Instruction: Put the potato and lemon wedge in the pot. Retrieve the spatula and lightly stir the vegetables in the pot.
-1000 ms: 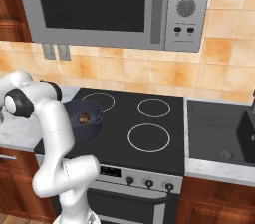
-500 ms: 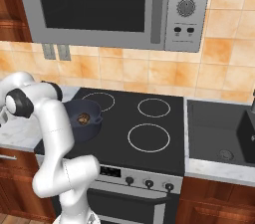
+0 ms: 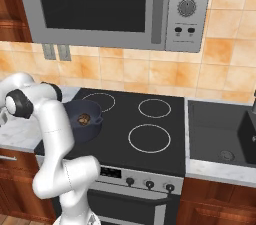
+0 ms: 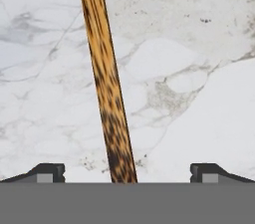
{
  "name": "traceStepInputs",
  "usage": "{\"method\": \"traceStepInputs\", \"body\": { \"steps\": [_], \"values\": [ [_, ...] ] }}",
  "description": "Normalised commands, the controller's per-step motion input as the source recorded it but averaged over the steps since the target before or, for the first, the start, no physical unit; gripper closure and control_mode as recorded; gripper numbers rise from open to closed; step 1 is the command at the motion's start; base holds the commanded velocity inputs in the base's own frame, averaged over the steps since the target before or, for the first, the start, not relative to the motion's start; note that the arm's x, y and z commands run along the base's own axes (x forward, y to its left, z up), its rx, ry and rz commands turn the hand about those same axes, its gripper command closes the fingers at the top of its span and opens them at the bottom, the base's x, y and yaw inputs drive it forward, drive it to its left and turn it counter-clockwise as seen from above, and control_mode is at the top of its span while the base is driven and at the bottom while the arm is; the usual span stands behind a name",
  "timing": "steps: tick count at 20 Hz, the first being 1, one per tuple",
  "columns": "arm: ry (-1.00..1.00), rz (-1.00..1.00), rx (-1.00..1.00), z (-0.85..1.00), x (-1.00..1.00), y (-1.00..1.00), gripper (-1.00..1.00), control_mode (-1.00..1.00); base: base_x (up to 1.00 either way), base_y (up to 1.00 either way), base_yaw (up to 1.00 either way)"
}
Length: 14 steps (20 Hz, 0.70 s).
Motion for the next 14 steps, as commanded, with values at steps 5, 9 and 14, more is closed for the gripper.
{"method": "traceStepInputs", "body": {
  "steps": [5, 9, 14],
  "values": [
    [0.00, 0.00, 0.00, -0.15, 0.00, 0.00, -1.00, -1.00, 0.00, 0.00, 0.00],
    [0.00, 0.00, 0.00, -0.12, 0.00, 0.00, -1.00, -1.00, 0.00, 0.00, 0.00],
    [0.00, 0.00, -0.01, -0.10, 0.00, 0.02, -1.00, -1.00, 0.00, 0.00, 0.00]
  ]
}}
